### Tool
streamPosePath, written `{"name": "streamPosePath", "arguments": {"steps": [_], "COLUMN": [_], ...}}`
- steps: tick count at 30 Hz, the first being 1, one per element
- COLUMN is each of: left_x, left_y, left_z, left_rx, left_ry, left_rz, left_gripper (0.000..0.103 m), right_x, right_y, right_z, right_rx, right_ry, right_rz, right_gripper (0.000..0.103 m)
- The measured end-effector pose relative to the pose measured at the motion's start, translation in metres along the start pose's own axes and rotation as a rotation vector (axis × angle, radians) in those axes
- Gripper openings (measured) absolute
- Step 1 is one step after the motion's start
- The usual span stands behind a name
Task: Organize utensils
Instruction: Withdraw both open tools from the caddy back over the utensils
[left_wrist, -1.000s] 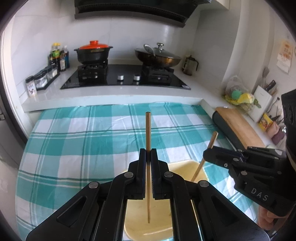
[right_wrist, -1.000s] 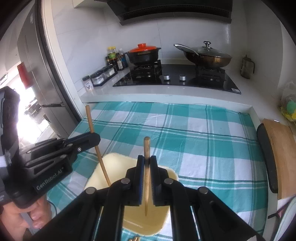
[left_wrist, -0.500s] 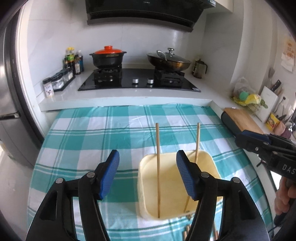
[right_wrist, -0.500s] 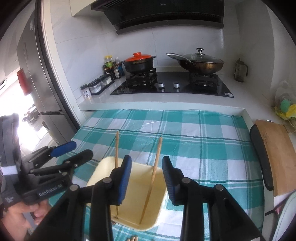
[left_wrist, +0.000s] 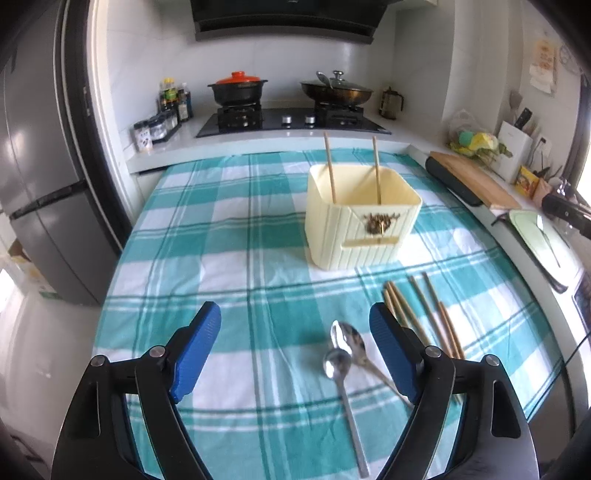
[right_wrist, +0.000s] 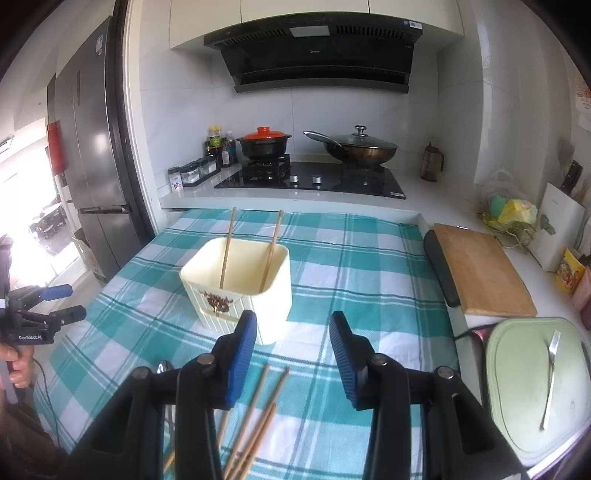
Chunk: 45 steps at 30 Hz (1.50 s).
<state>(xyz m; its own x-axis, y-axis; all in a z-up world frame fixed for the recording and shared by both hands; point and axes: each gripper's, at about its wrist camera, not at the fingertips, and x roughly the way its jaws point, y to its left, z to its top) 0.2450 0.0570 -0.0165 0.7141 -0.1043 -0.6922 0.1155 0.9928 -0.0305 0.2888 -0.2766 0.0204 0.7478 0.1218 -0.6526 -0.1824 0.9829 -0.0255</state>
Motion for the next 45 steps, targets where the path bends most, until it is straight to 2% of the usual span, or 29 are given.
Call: {"name": "streamPosePath", "arguments": {"steps": [4, 8, 16, 21, 26, 36, 45], "left_x": [-0.004, -0.002, 0.01, 0.028, 0.039, 0.048, 0.054], "left_y": [-0.016, -0.03, -0.044, -0.046, -0.05, -0.054, -0.053], "left_z": [-0.043, -0.076, -0.123, -0.14, -0.148, -0.153, -0.154], "left_rx": [-0.008, -0.036, -0.081, -0.084, -0.068, -0.056, -0.056], "left_ry": [0.003, 0.01, -0.014, 0.003, 0.024, 0.047, 0.062], "left_rz": [0.037, 0.03, 0.035, 0.081, 0.093, 0.097, 0.099], "left_gripper": [0.085, 0.085, 0.085, 0.085, 0.085, 0.085, 0.085], "right_x": [-0.027, -0.04, -0.031, -0.015, -0.005, 0.024, 0.05], "right_y": [0.005, 0.014, 0.042, 0.052, 0.06, 0.054, 0.061], "right_z": [-0.044, -0.087, -0.167, -0.202, -0.217, -0.218, -0.214], "right_rx": [-0.004, 0.012, 0.05, 0.072, 0.088, 0.155, 0.137], "right_ry": [-0.02, -0.027, -0.011, 0.026, 0.054, 0.146, 0.205], "right_rz": [-0.07, -0.119, -0.178, -0.148, -0.115, -0.051, -0.03], "right_gripper": [0.042, 0.042, 0.042, 0.042, 0.042, 0.041, 0.02]}}
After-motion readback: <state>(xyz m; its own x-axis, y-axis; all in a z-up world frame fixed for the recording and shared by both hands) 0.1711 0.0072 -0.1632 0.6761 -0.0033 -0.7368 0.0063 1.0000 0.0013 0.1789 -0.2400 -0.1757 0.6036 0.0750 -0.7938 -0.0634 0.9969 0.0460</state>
